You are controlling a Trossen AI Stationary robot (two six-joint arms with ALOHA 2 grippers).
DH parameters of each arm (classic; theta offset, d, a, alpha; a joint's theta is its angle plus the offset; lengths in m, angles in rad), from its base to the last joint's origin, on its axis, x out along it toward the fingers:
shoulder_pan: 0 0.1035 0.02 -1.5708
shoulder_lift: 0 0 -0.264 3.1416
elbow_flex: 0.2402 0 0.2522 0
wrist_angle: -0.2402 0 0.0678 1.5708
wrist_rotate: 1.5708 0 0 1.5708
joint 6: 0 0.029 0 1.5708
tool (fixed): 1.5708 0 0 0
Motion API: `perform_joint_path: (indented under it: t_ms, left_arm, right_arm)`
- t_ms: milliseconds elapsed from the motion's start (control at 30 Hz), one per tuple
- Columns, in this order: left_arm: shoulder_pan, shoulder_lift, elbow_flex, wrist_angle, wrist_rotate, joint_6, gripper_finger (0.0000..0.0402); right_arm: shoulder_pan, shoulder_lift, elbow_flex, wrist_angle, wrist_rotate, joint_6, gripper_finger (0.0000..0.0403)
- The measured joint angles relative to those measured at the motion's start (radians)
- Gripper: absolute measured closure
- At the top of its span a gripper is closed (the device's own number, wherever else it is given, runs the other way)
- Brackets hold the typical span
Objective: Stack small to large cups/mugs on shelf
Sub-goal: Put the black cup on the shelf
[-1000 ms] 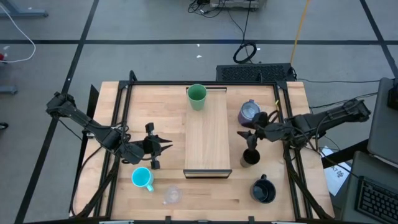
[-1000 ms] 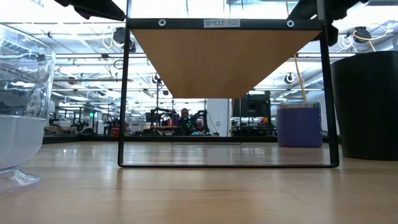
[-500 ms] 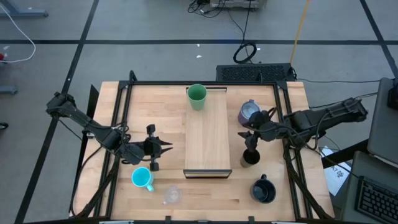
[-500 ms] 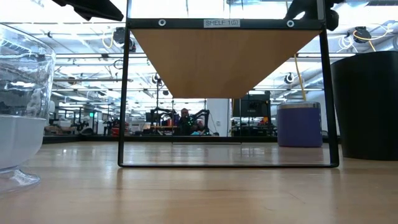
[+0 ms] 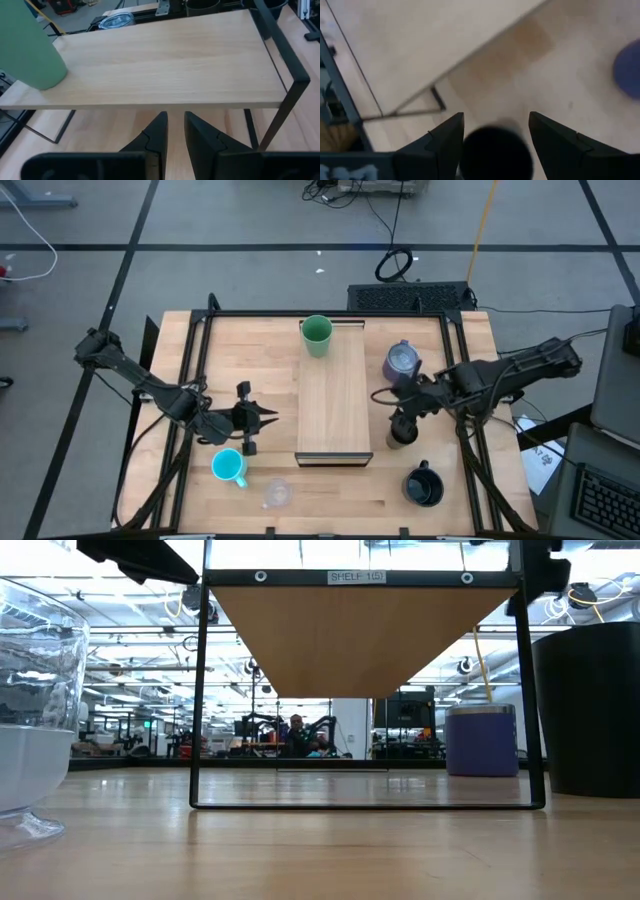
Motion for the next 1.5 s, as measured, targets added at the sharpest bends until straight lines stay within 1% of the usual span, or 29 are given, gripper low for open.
perform_joint_path:
  t_ms: [167,467,567,1033,1167,1500]
  left_arm:
    - [0.007,0.000,-0.002,0.002,0.000,0.001,0.0336]
    - [0.006,0.000,-0.002,0.004,0.000,0.011,0.0336]
    - [0.006,0.000,-0.002,0.004,0.000,0.011,0.0336]
    - [0.006,0.000,-0.002,0.023,-0.001,0.032,0.0336]
    - [0.006,0.000,-0.002,0.023,-0.001,0.038,0.0336]
    - [0.006,0.000,-0.002,0.023,-0.001,0.038,0.0336]
  right_arm:
    - [0.002,0.009,0.000,-0.053,-0.067,-0.042,0.0189]
    - [0.006,0.009,-0.002,-0.138,-0.059,-0.317,0.0189]
    - [0.006,0.009,-0.015,-0.138,-0.059,-0.367,0.0189]
    - [-0.003,0.009,-0.109,-0.095,-0.058,-0.369,0.0191]
    - [-0.003,0.009,-0.130,-0.082,-0.058,-0.370,0.0208]
    - [-0.031,0.009,-0.161,-0.033,-0.061,-0.393,0.0280]
